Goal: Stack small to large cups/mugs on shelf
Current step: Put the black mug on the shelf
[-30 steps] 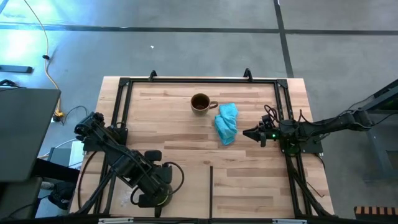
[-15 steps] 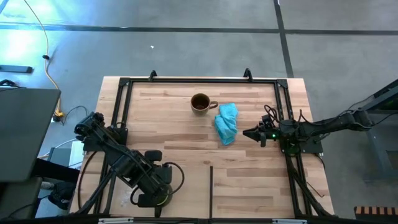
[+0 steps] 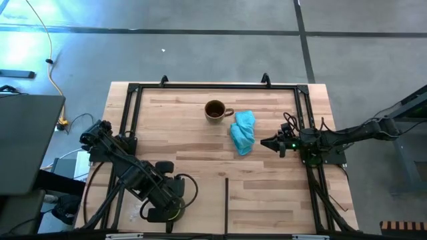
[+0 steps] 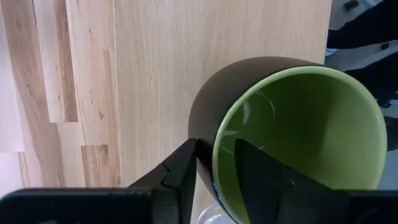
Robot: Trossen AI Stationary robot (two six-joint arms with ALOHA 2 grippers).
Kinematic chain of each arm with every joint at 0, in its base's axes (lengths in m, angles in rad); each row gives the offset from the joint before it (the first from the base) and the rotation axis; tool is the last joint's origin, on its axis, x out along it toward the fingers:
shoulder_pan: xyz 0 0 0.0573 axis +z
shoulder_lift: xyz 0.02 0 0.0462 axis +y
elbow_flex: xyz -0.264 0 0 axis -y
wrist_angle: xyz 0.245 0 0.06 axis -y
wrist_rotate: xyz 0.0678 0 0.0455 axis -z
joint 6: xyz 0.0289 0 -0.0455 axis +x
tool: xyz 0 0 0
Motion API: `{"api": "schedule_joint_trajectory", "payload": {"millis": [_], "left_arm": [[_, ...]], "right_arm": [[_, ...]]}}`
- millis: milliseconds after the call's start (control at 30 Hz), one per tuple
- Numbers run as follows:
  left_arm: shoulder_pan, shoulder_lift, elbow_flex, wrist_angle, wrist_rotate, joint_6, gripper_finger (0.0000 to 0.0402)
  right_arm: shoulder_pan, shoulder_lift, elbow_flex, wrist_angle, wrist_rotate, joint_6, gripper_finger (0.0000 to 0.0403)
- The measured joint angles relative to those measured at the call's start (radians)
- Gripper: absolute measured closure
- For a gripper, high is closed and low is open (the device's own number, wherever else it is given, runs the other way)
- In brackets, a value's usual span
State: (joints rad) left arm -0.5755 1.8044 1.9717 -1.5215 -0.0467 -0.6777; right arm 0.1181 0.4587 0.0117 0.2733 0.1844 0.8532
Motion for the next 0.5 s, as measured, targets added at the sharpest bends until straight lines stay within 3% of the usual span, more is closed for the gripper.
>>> {"api": "schedule_joint_trajectory", "payload": {"millis": [500], "left_arm": [[0.000, -0.001, 0.000, 0.001, 0.016, 0.015, 0.0304]], "right_arm": [[0.000, 0.000, 0.000, 0.000, 0.000, -0.001, 0.0322]]}}
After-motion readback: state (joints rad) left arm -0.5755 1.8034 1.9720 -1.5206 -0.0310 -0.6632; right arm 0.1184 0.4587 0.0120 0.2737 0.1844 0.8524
